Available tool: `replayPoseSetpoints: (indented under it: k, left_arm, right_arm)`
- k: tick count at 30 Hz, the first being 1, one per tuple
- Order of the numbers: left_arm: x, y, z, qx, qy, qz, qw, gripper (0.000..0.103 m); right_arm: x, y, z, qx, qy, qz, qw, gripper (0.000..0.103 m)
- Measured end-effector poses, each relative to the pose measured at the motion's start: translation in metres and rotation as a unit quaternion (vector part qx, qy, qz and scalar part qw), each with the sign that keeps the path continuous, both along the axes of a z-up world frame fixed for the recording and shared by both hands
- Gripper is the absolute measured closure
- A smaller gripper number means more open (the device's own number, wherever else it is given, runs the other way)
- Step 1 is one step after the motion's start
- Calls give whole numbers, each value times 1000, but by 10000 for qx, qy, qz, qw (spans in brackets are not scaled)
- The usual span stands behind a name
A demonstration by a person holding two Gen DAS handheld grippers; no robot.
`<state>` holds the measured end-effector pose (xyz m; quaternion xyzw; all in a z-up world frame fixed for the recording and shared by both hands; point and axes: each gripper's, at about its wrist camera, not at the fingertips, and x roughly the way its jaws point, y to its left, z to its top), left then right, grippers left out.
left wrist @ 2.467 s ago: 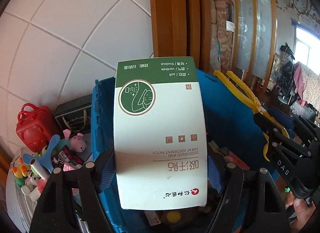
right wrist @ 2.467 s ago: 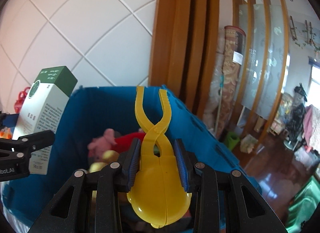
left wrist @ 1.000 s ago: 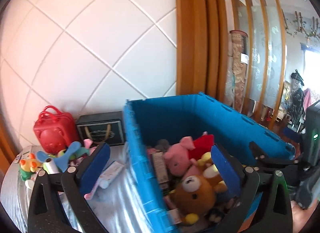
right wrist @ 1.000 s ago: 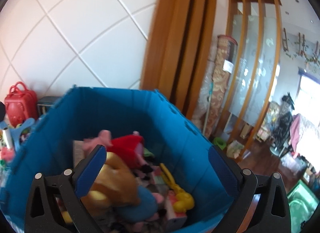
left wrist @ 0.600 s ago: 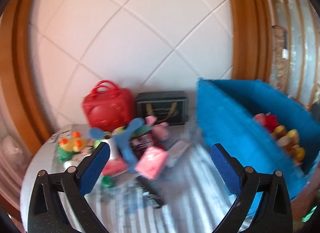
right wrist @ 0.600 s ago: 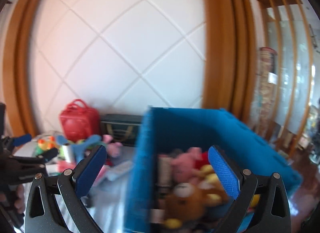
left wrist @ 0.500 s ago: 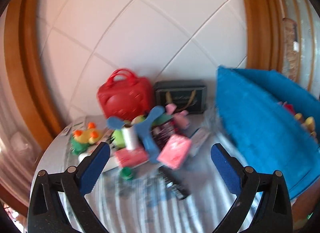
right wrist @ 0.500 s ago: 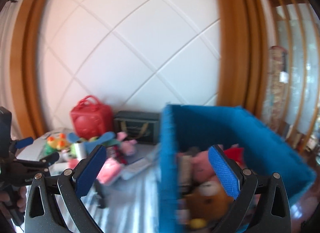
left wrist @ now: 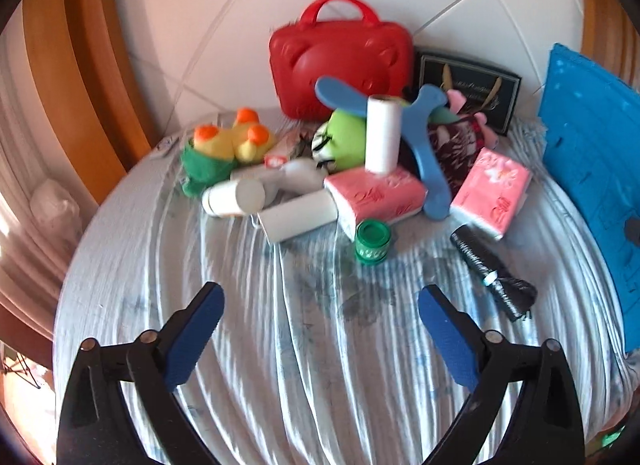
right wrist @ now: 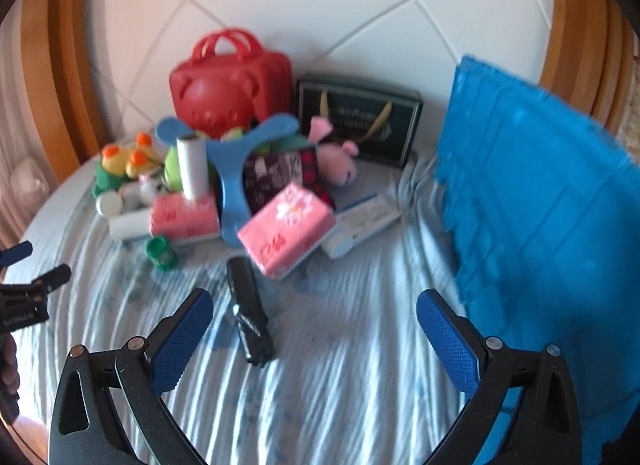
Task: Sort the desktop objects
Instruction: 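Grasp the green jar with the left tool while the right tool grasps the black bag roll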
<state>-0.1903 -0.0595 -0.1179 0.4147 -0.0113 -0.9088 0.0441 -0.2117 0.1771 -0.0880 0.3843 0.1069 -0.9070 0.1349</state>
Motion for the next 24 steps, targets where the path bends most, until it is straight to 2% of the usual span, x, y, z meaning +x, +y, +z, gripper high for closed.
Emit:
replayPoseSetpoints:
  k: [3, 5, 7, 12, 14, 15, 16, 20, 24]
  left_arm:
    - [-20, -2, -30, 209, -263, -14, 9994, 16]
    - [-34, 0, -48, 296, -388, -70, 9988, 17]
    - [-51, 6, -64, 356, -480, -164, 9981, 24]
    - [-100, 20, -97, 471, -642, -248, 9965, 29]
    - [-114, 23, -106, 505, -686, -250, 9961, 41]
    - [-121, 25, -112, 488, -767, -252, 9955, 60]
    - [-125, 25, -115, 506, -802, -283, 9951, 63]
    - [-113, 22, -110, 409, -687, -261, 9965, 63]
    - [-84, 9, -106, 488, -784, -177, 9956, 64]
  right_arm:
    - [-16, -11, -30, 91, -340, -1, 9994, 0]
    - [-27, -18, -50, 107, -592, 3, 9982, 0]
    - [-37, -22, -64, 112, -772, 16, 9970, 0]
    - [-60, -29, -94, 142, -1150, -20, 9933, 0]
    - [-69, -35, -105, 161, -1278, 8, 9917, 0]
    - [-72, -37, -110, 156, -1335, 40, 9909, 0]
    - [-76, -41, -116, 159, -1408, 79, 9899, 0]
    - [-85, -58, -132, 141, -1507, 228, 9882, 0]
    - [-91, -82, -149, 232, -1637, 555, 9847, 0]
